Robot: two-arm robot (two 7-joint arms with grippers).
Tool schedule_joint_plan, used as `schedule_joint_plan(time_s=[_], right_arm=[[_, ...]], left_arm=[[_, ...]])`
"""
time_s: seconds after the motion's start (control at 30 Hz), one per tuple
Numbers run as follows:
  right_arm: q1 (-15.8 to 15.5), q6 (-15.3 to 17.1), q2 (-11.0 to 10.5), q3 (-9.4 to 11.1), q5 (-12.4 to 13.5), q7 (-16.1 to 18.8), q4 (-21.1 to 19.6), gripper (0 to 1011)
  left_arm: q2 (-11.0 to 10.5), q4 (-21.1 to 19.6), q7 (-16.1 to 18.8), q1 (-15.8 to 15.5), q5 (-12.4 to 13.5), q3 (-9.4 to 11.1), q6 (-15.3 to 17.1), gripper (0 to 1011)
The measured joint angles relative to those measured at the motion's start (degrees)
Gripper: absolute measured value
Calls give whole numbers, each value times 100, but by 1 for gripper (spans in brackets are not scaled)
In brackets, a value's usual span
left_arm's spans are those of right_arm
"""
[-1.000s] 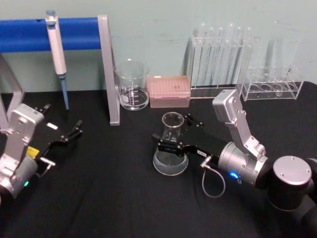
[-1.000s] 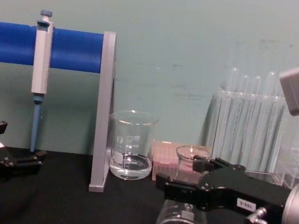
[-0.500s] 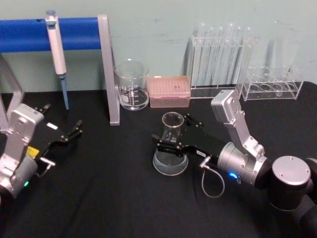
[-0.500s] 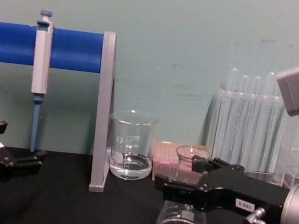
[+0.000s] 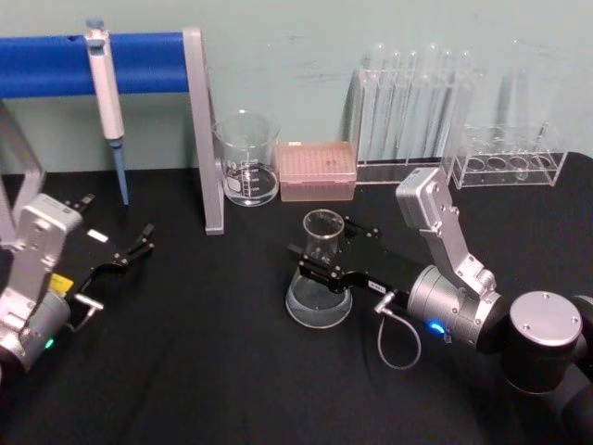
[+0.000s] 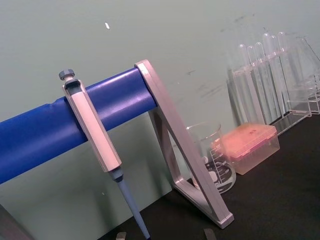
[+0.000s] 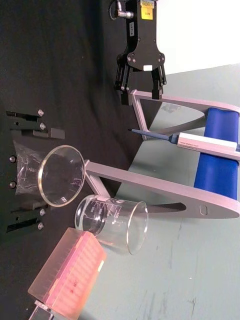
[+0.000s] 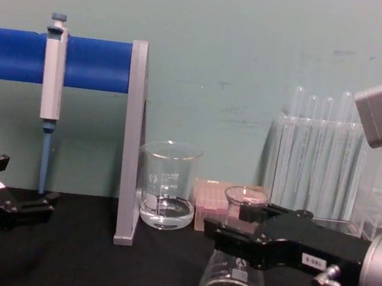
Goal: Grasp the erlenmeyer flask with one hand, shake it three times, then place it back.
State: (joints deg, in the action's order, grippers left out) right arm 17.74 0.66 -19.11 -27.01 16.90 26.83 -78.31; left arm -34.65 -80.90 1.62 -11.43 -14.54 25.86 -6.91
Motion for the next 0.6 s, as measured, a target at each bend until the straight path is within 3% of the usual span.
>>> schedule_joint_plan(time_s=[0.1, 0.23, 0.6], right_arm=[[-2, 1, 0, 2, 2, 0, -2, 651], [-2, 2, 0, 3, 4, 0, -4, 490], [-2, 5, 0, 2, 10, 0, -4, 451]], left_arm=[[0, 0, 0, 0, 0, 0, 0, 1001], [0, 0, 0, 0, 0, 0, 0, 1001], [0, 0, 0, 0, 0, 0, 0, 1001]])
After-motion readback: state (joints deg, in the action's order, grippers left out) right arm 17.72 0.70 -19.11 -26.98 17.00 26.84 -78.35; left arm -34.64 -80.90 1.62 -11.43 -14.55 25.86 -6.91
